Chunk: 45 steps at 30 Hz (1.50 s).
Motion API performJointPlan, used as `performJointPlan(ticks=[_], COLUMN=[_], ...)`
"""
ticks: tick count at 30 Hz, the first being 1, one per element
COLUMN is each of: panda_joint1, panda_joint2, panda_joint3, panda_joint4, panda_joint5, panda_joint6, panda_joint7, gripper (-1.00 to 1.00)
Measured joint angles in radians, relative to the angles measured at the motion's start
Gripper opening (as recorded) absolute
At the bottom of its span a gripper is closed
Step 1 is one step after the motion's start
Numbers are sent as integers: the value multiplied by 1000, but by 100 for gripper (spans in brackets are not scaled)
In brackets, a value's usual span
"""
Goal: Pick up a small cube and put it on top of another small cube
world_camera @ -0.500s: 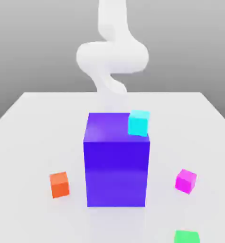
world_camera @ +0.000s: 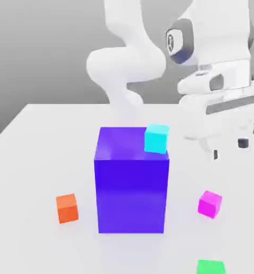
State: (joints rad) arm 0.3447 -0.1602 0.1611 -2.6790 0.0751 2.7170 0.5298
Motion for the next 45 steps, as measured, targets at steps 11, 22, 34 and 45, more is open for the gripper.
performJointPlan(ticks=[11,22,34,45], panda_joint1=[177,191,63,-66], panda_joint2=[402,405,310,508], panda_joint3=[-66,-78,-62,-122], panda_joint4=[-86,-86,113,450], panda_joint5=[-237,-230,-107,-98], panda_joint6=[289,290,-4,-143], panda_joint7=[101,96,-172,-430], gripper=[0,-100,-100,-100])
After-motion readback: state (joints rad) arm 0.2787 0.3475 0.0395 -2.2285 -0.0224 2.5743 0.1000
